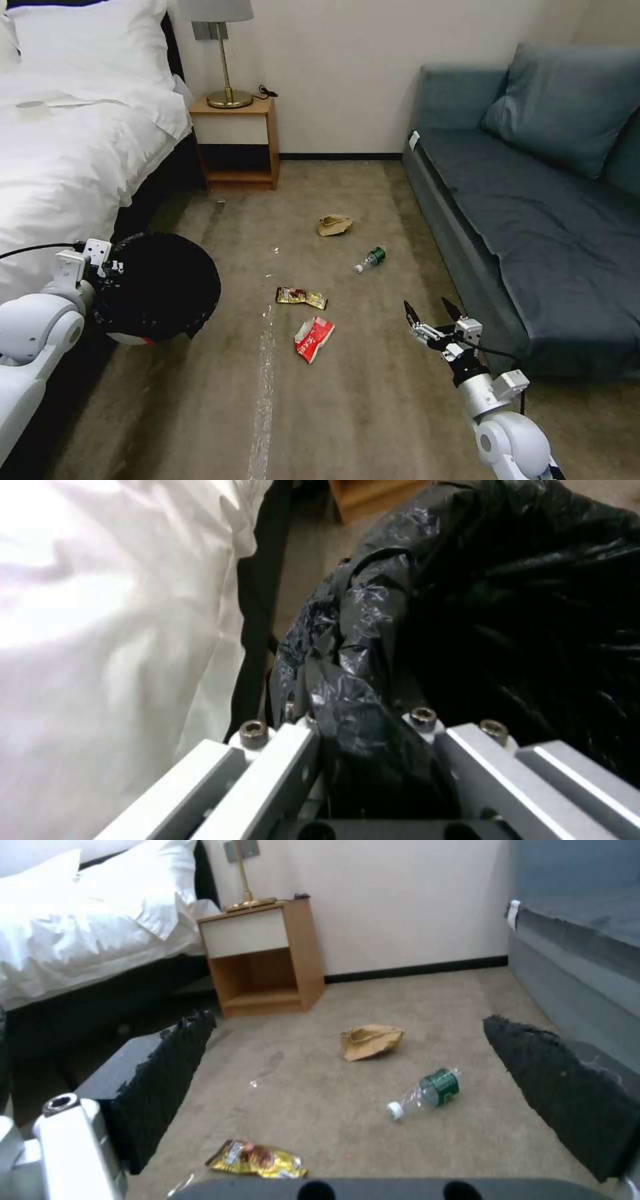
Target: Pick up the trash bin, then pick up the garbage on the floor and place it into the trash bin.
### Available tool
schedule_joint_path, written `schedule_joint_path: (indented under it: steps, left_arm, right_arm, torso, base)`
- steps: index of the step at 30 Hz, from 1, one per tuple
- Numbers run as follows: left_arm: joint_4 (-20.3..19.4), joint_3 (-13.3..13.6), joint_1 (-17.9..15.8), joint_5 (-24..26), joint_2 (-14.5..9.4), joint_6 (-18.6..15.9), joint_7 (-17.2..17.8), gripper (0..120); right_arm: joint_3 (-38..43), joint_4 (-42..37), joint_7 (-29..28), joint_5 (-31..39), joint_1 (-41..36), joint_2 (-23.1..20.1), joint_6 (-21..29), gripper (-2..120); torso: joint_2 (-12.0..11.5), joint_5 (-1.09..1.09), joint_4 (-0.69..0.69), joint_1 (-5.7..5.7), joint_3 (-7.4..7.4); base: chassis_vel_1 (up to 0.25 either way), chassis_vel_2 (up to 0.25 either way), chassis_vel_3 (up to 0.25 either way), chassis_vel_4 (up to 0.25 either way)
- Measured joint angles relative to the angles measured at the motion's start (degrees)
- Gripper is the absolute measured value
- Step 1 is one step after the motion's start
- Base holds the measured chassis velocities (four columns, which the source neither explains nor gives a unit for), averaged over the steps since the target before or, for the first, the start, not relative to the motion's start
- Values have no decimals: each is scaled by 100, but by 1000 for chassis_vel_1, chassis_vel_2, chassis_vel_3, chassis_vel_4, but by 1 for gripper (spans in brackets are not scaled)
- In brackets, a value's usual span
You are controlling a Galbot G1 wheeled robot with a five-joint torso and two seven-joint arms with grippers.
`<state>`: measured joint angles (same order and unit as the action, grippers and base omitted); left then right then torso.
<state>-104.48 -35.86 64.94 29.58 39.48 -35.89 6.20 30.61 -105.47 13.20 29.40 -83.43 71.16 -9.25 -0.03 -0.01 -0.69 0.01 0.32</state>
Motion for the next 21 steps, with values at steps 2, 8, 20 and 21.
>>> schedule_joint_path:
  steps: [2, 8, 20, 21]
  left_arm:
    - [3, -7, 0, 0, -4, 4, -4, 4]
    - [14, -25, 0, 1, -23, 20, -12, 4]
    - [27, -114, 61, 1, -44, 69, -51, 4]
    - [27, -124, 69, 1, -47, 72, -55, 4]
  right_arm:
    - [-4, 3, 0, -3, 0, 3, 0, 100]
    - [-25, 18, 3, -24, 0, 21, 0, 100]
    - [-101, 69, 7, -73, 26, 80, -3, 100]
    - [-110, 72, 7, -77, 30, 84, -4, 100]
  torso:
    - [0, 0, 0, 0, 0]
    - [0, 2, -1, 0, 0]
    - [0, 0, -2, 0, 0]
    - [0, 1, -1, 0, 0]
  base:
    - [-132, 128, 125, -129]
    - [-131, 130, 140, -123]
    - [-123, 123, 125, -139]
    - [-113, 110, 136, -117]
